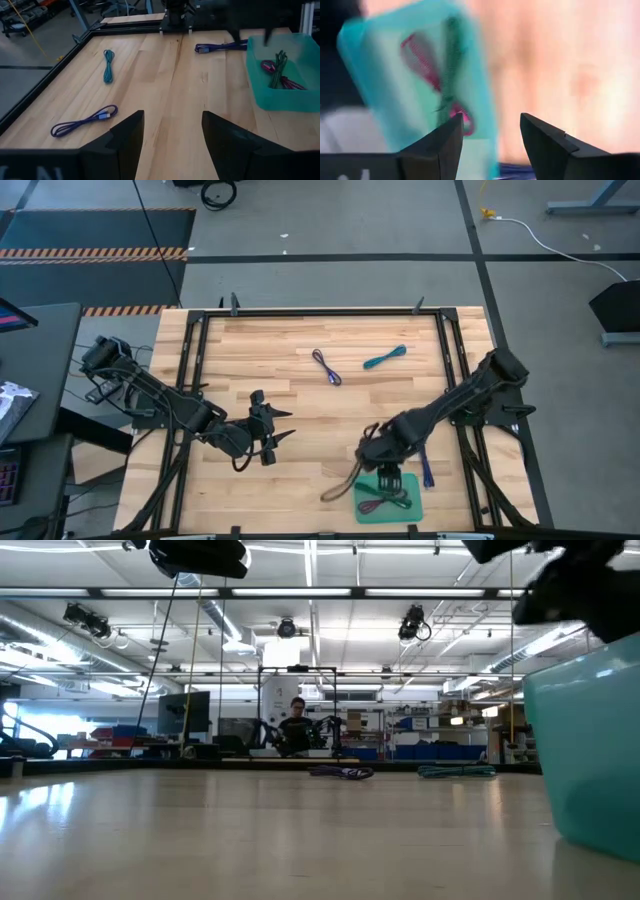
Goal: Pick and place USB-C Cables
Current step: Put the purple charger cable into the blue bin
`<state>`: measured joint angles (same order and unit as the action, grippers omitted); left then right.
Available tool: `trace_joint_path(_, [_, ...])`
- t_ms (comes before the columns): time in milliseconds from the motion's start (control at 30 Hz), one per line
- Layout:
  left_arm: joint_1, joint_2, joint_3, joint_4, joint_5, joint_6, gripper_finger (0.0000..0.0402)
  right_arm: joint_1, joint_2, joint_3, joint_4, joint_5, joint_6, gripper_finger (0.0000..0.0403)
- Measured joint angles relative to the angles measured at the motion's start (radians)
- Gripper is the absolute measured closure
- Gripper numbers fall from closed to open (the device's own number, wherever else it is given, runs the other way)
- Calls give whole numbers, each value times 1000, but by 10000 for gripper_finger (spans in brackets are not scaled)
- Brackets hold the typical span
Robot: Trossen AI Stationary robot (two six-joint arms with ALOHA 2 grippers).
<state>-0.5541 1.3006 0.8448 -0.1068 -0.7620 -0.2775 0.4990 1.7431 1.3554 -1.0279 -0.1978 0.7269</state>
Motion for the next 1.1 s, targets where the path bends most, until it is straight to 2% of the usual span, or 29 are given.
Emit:
trace_joint_path(67, [0, 0, 0, 1, 0, 0, 193, -6, -41, 0, -64, 58, 65, 199])
trace_joint_path(300, [0, 0, 0, -1, 0, -1, 193, 18, -139, -9, -224, 146, 384, 200])
trace_joint_path(467, [0, 0, 0, -9, 2, 1, 193, 68, -168, -100, -290, 140, 626, 200])
trace_joint_path(733, [0, 2, 0, -52, 7, 53, 193, 79, -176, -292, -107, 17, 805, 200])
trace_joint_path(1100, [3, 2, 0, -57, 7, 186, 193, 79, -176, -528, 128, 13, 962, 200])
